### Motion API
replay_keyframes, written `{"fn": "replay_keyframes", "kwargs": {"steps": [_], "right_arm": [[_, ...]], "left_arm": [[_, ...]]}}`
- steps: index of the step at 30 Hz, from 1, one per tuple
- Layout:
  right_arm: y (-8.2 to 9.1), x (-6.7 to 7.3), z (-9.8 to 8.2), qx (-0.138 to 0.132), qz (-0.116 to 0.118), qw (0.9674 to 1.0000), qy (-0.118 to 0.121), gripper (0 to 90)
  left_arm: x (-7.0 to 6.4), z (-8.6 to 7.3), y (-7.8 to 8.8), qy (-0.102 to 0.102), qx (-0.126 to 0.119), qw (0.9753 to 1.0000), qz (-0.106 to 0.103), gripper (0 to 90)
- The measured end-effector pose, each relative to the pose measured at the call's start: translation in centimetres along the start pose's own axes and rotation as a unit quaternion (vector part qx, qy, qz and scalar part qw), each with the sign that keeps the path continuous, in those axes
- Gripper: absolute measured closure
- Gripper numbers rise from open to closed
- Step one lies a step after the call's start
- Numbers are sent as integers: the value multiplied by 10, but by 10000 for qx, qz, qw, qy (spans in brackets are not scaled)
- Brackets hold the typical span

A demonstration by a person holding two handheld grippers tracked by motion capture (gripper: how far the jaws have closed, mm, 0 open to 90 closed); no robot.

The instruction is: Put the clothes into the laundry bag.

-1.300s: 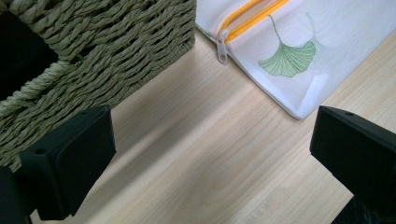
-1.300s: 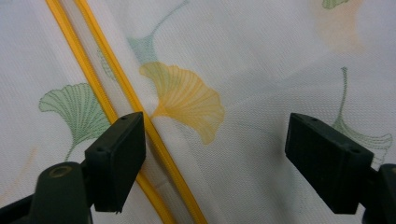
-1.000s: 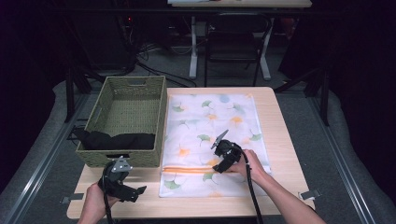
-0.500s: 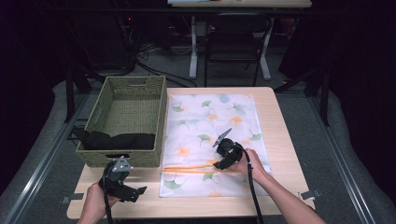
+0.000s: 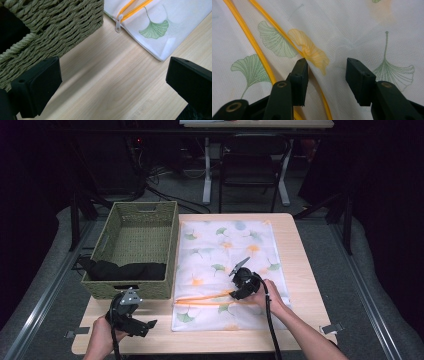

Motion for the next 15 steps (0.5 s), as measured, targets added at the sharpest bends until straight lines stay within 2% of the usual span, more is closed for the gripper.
{"fn": "replay_keyframes", "kwargs": {"steps": [9,15], "right_arm": [[0,-2,0,-9,12,10000,12,560],[1,-3,-1,-31,-23,10000,-59,600]], "left_arm": [[0,0,0,-14,16,10000,-4,3],[0,0,0,2,11,10000,-3,3]]}}
Point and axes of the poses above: each handheld gripper's, and its own axes: y roughly backward along the jaws, z roughly out of its top, x roughly to its left, the point moved 4 cm from there along -y, roughly forward along the jaws, and after that the axes turned 7 degrees about y, right-handed, at the moved point
